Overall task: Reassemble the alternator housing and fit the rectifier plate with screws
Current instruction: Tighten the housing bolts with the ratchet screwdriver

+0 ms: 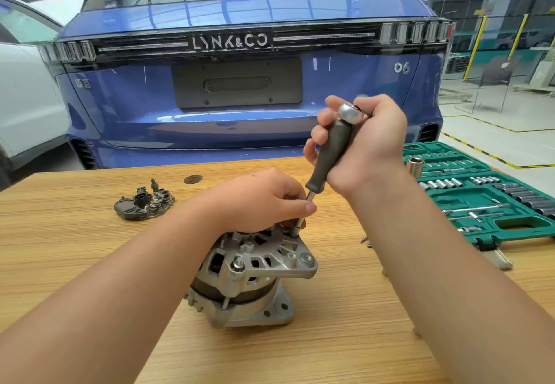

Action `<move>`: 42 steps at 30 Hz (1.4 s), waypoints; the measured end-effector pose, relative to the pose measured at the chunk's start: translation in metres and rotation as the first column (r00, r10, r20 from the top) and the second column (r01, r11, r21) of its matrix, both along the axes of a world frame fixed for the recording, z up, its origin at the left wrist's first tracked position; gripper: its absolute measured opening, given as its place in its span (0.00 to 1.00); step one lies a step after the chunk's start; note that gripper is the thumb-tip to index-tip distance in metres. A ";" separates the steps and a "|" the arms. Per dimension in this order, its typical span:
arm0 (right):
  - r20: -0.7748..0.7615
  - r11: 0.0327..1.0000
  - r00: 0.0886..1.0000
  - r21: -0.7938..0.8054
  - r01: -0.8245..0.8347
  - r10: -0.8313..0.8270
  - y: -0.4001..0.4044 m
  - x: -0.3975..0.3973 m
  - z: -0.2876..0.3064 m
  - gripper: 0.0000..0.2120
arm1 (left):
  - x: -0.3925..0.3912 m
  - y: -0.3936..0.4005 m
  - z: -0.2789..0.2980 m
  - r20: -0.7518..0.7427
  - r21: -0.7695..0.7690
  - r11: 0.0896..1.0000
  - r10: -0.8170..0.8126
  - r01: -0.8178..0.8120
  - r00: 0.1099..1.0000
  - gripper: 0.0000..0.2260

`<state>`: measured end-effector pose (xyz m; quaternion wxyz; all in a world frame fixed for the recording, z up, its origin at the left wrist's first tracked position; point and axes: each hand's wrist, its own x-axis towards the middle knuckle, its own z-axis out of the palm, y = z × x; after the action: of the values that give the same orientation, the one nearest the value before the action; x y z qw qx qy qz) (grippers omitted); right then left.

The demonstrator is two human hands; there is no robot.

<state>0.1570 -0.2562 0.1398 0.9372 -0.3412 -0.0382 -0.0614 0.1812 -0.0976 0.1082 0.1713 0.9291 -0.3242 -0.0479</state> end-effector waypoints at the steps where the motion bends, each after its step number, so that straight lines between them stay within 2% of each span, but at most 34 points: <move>1: 0.020 0.996 0.997 0.056 0.075 -0.076 0.007 0.000 -0.004 0.09 | 0.000 0.000 0.000 -0.001 -0.002 1.000 0.000 0.000 1.000 0.14; 3: 0.095 0.964 0.960 0.064 0.257 -0.263 0.022 -0.001 -0.013 0.12 | 0.000 0.000 0.001 -0.006 -0.012 1.000 0.000 0.000 1.000 0.14; 5: 0.254 0.916 0.884 0.013 0.402 -0.392 0.033 -0.001 -0.023 0.12 | -0.001 0.000 0.001 -0.014 -0.027 1.000 0.001 -0.001 1.000 0.14; 7: 0.434 0.891 0.815 -0.057 0.451 -0.385 0.037 -0.001 -0.030 0.14 | -0.002 0.000 0.002 -0.022 -0.033 0.999 0.013 -0.013 1.000 0.15; 10: 0.560 0.926 0.799 -0.140 0.350 -0.218 0.030 0.003 -0.034 0.19 | -0.002 0.000 0.003 -0.022 -0.038 0.998 0.047 -0.048 0.999 0.15; 13: 0.557 0.966 0.826 -0.155 0.209 -0.089 0.024 0.008 -0.033 0.19 | -0.002 0.000 0.003 -0.041 -0.053 0.996 0.071 -0.073 0.997 0.13; 15: 0.540 0.964 0.840 -0.188 0.190 -0.061 0.025 0.009 -0.032 0.17 | -0.002 0.001 0.003 -0.035 -0.048 0.996 0.079 -0.081 0.996 0.13; 17: 0.547 0.925 0.829 -0.247 0.290 -0.115 0.027 0.008 -0.032 0.16 | -0.001 0.001 0.002 -0.040 -0.050 0.997 0.061 -0.063 0.997 0.13; 19: 0.543 0.839 0.811 -0.322 0.439 -0.217 0.030 0.005 -0.030 0.16 | -0.001 0.001 0.003 -0.055 -0.053 0.998 0.024 -0.027 0.998 0.13; 20: 0.511 0.812 0.817 -0.338 0.476 -0.266 0.029 0.004 -0.028 0.18 | -0.002 0.000 0.003 -0.054 -0.050 0.999 0.008 -0.011 0.999 0.13; 22: 0.377 0.828 0.862 -0.316 0.463 -0.337 0.026 0.003 -0.022 0.20 | -0.002 -0.001 0.003 -0.040 -0.027 1.000 -0.010 0.009 0.999 0.13; 24: 0.221 0.899 0.937 -0.289 0.328 -0.271 0.018 0.003 -0.015 0.12 | -0.001 -0.001 0.002 -0.016 -0.003 1.000 -0.002 0.002 1.000 0.14; 26: 0.123 0.971 0.992 -0.231 0.057 -0.029 0.010 0.004 -0.010 0.07 | 0.001 -0.001 0.001 -0.010 -0.015 1.000 0.019 -0.019 1.000 0.14; 28: 0.117 0.981 0.981 -0.140 -0.137 0.154 0.004 0.005 -0.009 0.13 | 0.002 0.001 0.000 -0.016 -0.027 0.999 0.032 -0.033 0.999 0.14; 31: 0.162 0.981 0.969 -0.079 -0.177 0.188 0.004 0.006 -0.013 0.15 | 0.002 0.002 0.000 -0.017 -0.024 0.999 0.020 -0.021 1.000 0.14; 33: 0.191 0.987 0.968 -0.013 -0.162 0.162 0.008 0.006 -0.016 0.16 | 0.003 0.001 0.000 -0.020 -0.040 0.999 0.019 -0.020 1.000 0.13; 35: 0.254 0.996 0.963 -0.040 -0.077 0.084 0.011 0.008 -0.021 0.16 | 0.004 0.000 -0.001 -0.017 -0.052 0.998 0.032 -0.033 0.999 0.13; 37: 0.349 0.969 0.935 -0.203 0.139 -0.061 0.019 0.008 -0.025 0.17 | 0.005 -0.001 -0.001 -0.005 -0.044 0.998 0.048 -0.048 0.999 0.13; 38: 0.408 0.920 0.902 -0.281 0.273 -0.143 0.023 0.008 -0.027 0.17 | 0.006 0.000 -0.001 -0.002 -0.037 0.998 0.046 -0.046 0.999 0.13; 40: 0.516 0.842 0.829 -0.334 0.424 -0.213 0.028 0.008 -0.032 0.17 | 0.004 0.000 0.000 -0.012 -0.038 0.999 0.025 -0.025 1.000 0.12; 42: 0.539 0.898 0.833 -0.296 0.327 -0.125 0.026 0.008 -0.034 0.19 | 0.003 0.000 0.000 -0.028 -0.071 0.997 0.015 -0.017 0.999 0.13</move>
<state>0.1647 -0.2299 0.1058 0.7963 -0.4881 -0.2526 -0.2528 0.1843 -0.0976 0.1081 0.2092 0.9243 -0.3157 -0.0477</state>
